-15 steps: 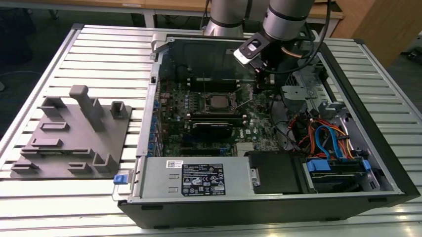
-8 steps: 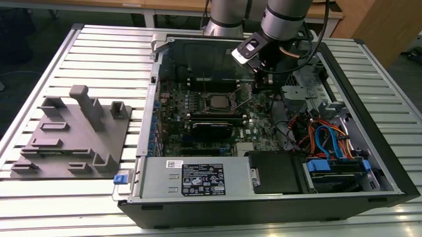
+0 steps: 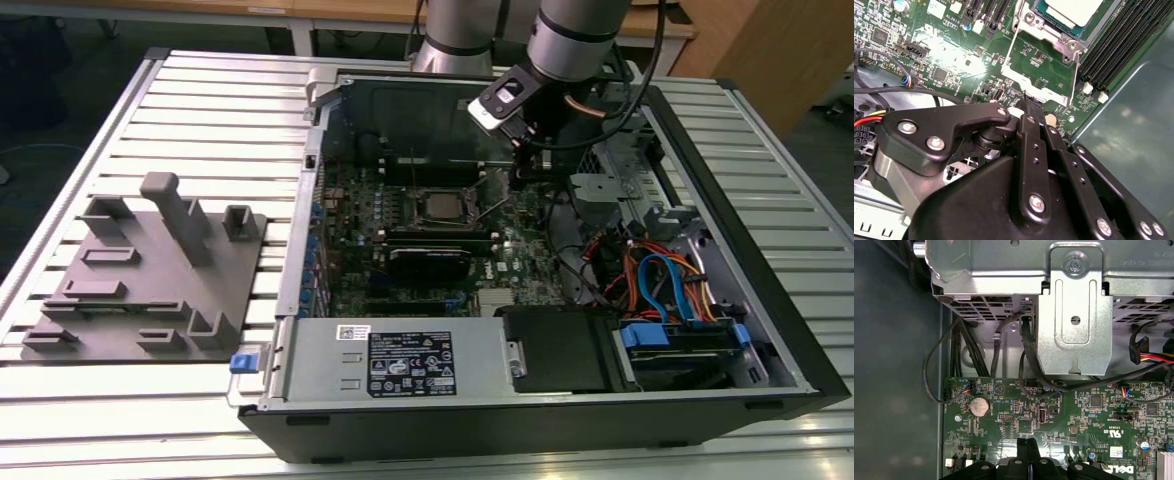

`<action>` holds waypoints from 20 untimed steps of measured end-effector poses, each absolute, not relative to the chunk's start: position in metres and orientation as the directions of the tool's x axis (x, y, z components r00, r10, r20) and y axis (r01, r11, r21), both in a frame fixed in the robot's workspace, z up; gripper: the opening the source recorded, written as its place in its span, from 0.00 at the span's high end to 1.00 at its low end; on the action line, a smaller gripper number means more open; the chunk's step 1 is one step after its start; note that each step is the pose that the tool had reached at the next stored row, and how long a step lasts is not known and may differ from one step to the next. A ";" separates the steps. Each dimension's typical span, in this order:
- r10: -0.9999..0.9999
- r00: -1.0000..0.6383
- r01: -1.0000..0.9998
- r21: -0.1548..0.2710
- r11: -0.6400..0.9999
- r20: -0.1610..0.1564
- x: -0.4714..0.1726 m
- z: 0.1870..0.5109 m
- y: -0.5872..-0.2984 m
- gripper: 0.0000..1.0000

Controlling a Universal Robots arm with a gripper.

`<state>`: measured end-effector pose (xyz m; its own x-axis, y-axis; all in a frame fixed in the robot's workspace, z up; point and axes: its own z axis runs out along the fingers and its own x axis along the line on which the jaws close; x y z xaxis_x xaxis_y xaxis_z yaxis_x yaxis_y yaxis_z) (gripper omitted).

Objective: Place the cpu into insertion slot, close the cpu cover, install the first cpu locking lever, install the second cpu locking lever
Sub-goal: 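Close the cpu cover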

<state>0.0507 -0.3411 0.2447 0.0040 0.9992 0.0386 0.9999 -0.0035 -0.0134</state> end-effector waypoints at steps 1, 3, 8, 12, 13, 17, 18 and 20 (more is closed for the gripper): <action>0.999 0.004 1.000 -0.013 -0.004 0.039 0.051 0.245 -0.341 0.90; 0.999 0.004 1.000 -0.013 -0.004 0.038 0.050 0.245 -0.341 0.90; 0.999 0.004 1.000 -0.013 -0.003 0.039 0.049 0.245 -0.341 0.90; 0.999 0.004 1.000 -0.013 -0.003 0.039 0.048 0.245 -0.341 0.90; 0.999 0.004 1.000 -0.013 -0.003 0.039 0.048 0.245 -0.341 0.90; 0.999 0.004 1.000 -0.013 -0.003 0.039 0.040 0.245 -0.341 0.90; 0.999 0.004 1.000 -0.013 -0.003 0.039 0.040 0.245 -0.341 0.90; 0.999 0.004 1.000 -0.013 -0.004 0.039 0.039 0.245 -0.341 0.90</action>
<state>0.0393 -0.3411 0.2448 0.0041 0.9992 0.0385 0.9999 -0.0035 -0.0135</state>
